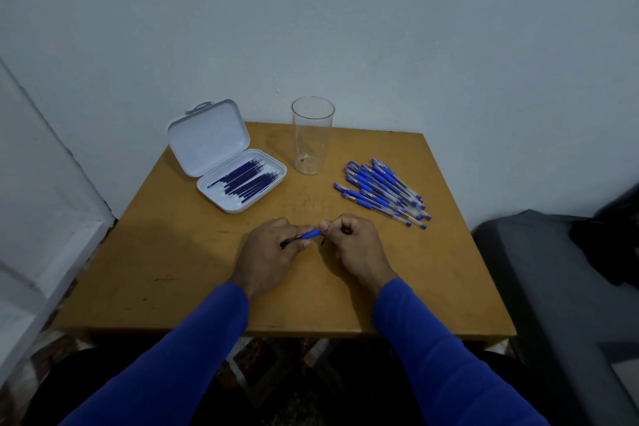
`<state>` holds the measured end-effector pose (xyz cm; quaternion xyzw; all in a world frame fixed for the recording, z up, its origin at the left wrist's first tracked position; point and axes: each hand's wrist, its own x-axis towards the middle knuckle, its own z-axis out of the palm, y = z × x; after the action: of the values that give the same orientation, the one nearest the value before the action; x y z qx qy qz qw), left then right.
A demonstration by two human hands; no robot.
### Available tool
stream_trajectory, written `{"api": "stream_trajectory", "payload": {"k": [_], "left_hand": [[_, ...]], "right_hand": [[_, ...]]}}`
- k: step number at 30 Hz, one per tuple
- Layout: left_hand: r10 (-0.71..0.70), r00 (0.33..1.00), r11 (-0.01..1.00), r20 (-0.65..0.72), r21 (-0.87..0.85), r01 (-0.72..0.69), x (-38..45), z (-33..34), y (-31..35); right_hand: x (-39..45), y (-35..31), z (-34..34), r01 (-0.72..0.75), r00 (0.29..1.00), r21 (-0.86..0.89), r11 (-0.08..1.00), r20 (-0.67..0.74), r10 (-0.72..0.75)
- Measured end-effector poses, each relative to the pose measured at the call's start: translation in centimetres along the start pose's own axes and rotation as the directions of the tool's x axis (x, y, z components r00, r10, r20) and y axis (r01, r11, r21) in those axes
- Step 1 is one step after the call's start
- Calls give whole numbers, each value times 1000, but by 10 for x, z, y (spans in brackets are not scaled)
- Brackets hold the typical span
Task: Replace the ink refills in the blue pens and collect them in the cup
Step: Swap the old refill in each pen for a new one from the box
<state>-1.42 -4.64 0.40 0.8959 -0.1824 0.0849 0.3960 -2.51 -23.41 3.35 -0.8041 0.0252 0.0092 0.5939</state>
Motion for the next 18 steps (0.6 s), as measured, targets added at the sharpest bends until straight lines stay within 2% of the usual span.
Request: {"api": "stream_trajectory", "payload": {"k": [3, 14, 18], "left_hand": [[-10, 1000, 1000, 3, -24, 10, 1, 0, 0], [-35, 999, 997, 17, -65, 36, 0, 1, -2], [-42, 999, 997, 17, -66, 43, 0, 0, 0]], "right_hand": [[1, -3, -4, -8, 999, 51, 999, 43, 5], [1, 1, -13, 19, 994, 69, 997, 110, -26], [3, 0, -15, -37, 991, 88, 995, 133, 25]]}}
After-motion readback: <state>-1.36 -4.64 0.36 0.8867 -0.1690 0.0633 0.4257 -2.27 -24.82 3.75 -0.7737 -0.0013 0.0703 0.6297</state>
